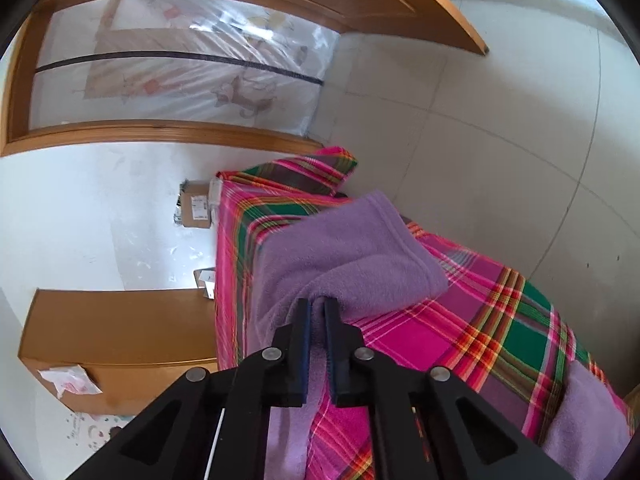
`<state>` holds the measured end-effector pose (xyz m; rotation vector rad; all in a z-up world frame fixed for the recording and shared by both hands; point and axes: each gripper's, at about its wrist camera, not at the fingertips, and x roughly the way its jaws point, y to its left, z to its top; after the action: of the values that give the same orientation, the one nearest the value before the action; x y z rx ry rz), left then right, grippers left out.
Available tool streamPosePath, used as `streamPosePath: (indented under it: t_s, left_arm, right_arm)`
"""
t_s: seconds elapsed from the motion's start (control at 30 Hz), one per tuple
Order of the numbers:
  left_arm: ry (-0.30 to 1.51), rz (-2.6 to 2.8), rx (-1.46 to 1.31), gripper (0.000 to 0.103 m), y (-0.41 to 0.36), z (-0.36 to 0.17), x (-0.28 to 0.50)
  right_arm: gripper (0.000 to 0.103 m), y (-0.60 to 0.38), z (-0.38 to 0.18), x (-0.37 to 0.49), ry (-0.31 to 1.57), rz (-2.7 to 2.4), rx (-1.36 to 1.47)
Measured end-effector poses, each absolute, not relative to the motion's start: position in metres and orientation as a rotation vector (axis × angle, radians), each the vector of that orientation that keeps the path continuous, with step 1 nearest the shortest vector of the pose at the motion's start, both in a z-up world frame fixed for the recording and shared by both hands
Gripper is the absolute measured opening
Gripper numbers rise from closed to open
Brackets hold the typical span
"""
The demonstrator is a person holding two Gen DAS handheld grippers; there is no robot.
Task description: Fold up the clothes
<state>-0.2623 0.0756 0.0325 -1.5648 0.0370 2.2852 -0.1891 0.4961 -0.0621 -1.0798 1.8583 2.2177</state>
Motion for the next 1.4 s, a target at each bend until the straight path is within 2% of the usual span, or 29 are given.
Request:
streamPosePath:
  t_s: [0.27,0.43,0.53,0.7,1.03,1.17,1.4]
  left_arm:
    - [0.021,2.266,-1.563,0.012,0.071,0.031,-0.264]
    - [0.01,2.246,-1.583,0.012,0.067,0.032,-0.263]
    - [0.024,2.23,-1.59,0.012,0.067,0.031,-0.26]
    - [0.039,2.218,-1.596,0.012,0.067,0.032,-0.253]
    - [-0.002,2.234,-1.552,0.012,0.044,0.067,-0.214]
    - [-0.046,2.296,-1.512,0.012,0.015,0.091,-0.188]
    - [-0.079,2.44,-1.517,0.013,-0.051,0.126,-0.13]
  right_arm:
    - [0.007,0.496,-0.049,-0.172,1.641,2.212,-1.12]
    - [0.008,0.495,-0.064,-0.171,1.636,2.141,-1.125]
    - [0.005,0.5,-0.054,-0.163,1.491,2.112,-1.069]
    - [0.005,0.498,-0.038,-0.154,1.452,2.172,-1.056]
    - [0.007,0.442,0.048,-0.139,1.09,2.488,-1.081]
    - [0.015,0.404,0.099,-0.123,0.835,2.68,-1.047]
    - [0.017,0.319,0.173,-0.097,0.492,2.98,-1.054]
